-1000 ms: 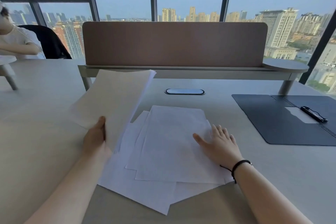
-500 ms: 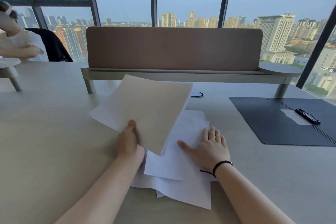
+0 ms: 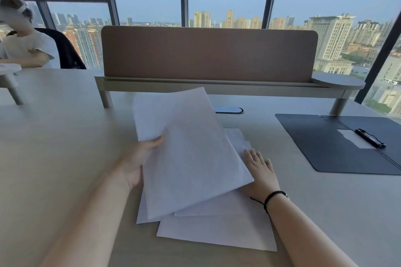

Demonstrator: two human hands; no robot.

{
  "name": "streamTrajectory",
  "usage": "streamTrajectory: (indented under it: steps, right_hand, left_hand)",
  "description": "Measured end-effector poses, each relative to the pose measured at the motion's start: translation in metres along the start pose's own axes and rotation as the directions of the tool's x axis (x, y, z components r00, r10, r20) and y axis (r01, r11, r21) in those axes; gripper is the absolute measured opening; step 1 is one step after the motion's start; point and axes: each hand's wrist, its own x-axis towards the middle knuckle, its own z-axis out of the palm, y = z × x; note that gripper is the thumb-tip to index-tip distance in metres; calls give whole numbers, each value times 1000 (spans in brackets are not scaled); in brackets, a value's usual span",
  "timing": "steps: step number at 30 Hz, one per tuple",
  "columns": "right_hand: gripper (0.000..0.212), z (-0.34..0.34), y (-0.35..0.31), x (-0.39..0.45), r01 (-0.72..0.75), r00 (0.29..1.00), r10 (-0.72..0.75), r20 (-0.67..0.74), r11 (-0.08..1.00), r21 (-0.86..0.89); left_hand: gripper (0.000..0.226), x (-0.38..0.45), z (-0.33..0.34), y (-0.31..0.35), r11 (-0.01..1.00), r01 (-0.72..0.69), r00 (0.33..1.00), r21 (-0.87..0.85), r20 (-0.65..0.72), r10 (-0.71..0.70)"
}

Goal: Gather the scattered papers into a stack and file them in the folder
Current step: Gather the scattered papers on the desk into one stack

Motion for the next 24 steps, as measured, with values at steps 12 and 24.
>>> streamTrajectory:
  steps: [12,24]
  right_hand:
    - [60,-2,5,7,23,998,-24,50,999,24]
    - [58,29,35,21,167,986,-168,-17,955,245]
  left_hand:
    - [54,15,9,-8,979,130,988,158,58,-141]
    - [33,16,34,-46,850,-49,999,525,27,41]
